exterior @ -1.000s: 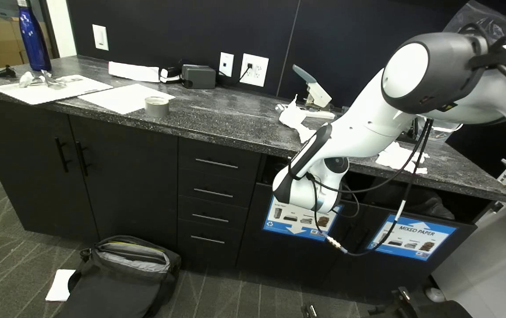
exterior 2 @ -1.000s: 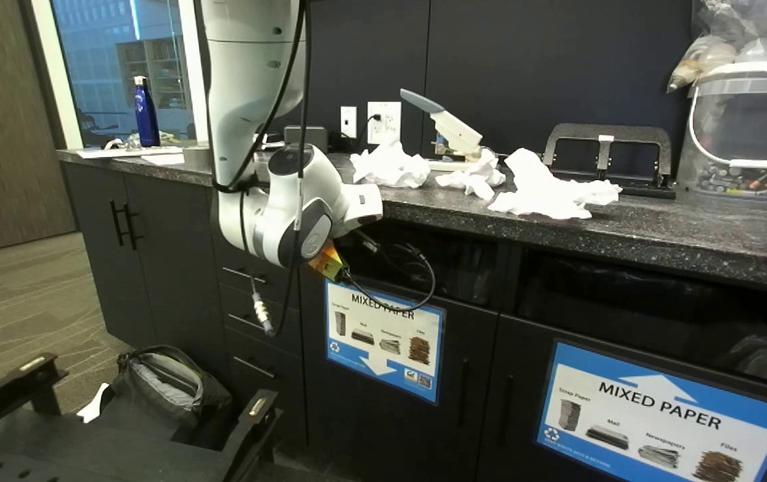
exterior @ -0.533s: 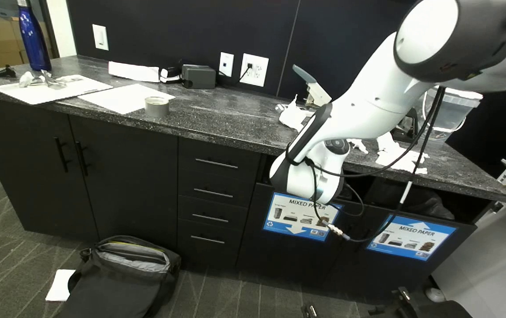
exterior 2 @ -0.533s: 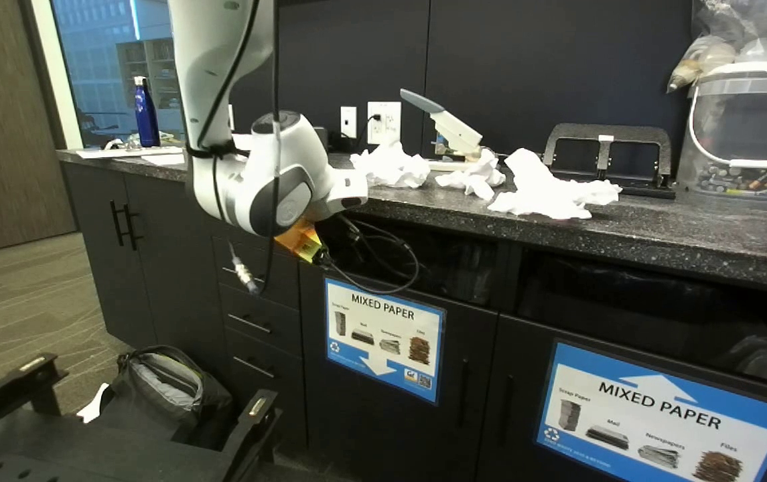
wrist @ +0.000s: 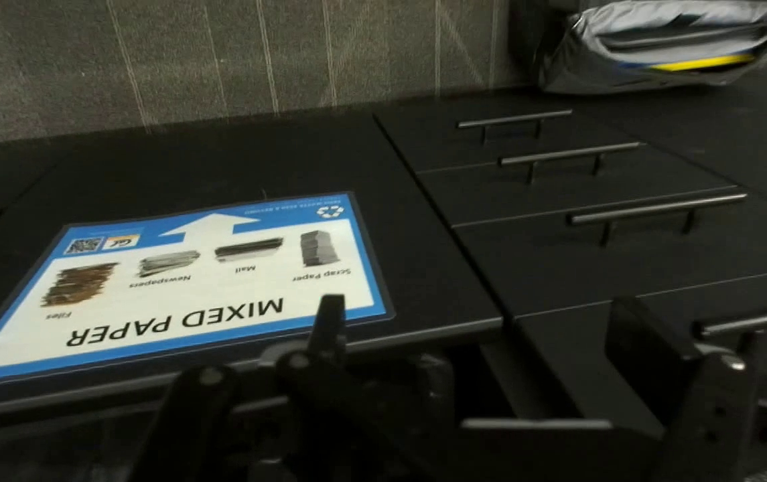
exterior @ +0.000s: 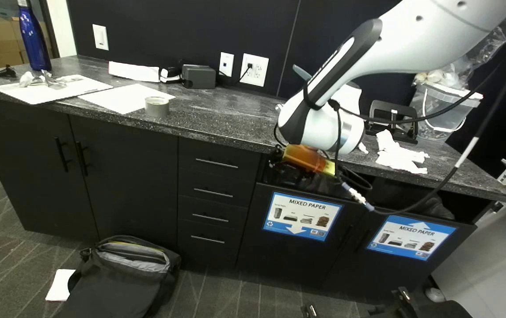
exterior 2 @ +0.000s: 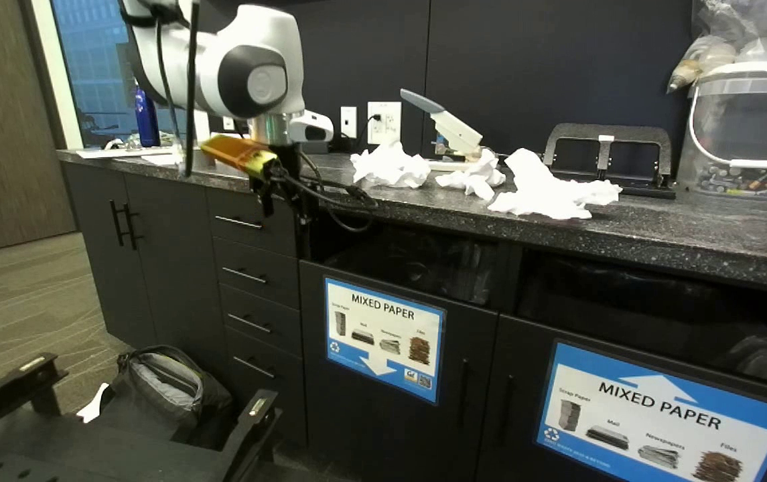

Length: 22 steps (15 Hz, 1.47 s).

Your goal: Put the papers in the bin to the left

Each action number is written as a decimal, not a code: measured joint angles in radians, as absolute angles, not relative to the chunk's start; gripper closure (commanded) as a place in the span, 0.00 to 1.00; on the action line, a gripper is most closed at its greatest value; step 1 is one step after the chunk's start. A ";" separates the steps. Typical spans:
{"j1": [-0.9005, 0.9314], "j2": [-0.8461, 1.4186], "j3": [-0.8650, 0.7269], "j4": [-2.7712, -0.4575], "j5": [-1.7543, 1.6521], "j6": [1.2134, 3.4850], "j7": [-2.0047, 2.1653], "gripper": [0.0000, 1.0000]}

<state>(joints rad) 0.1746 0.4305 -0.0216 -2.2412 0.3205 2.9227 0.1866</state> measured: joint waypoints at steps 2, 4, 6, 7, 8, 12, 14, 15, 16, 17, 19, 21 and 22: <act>0.169 0.335 -0.016 -2.223 0.301 2.776 0.221 0.00; 0.154 0.266 -0.006 -2.174 0.306 2.662 0.271 0.00; 0.136 0.242 -0.003 -2.101 0.310 2.609 0.336 0.00; 0.129 0.245 -0.006 -2.064 0.309 2.601 0.373 0.00; 0.123 0.256 -0.015 -2.028 0.298 2.600 0.420 0.00; 0.122 0.397 -0.097 -1.859 0.159 2.603 0.660 0.00; 0.132 0.498 -0.149 -1.755 0.087 2.591 0.787 0.00; 0.138 0.545 -0.175 -1.705 0.058 2.571 0.846 0.00; 0.143 0.590 -0.200 -1.653 0.035 2.540 0.900 0.00; 0.146 0.633 -0.221 -1.601 0.017 2.503 0.952 0.00; 0.146 0.704 -0.254 -1.501 -0.005 2.413 1.046 0.00; 0.139 0.760 -0.272 -1.399 -0.015 2.299 1.130 0.00; 0.129 0.782 -0.270 -1.351 -0.015 2.245 1.152 0.18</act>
<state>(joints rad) 0.1289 0.7821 -0.2699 -1.3511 -0.0149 2.2448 1.1524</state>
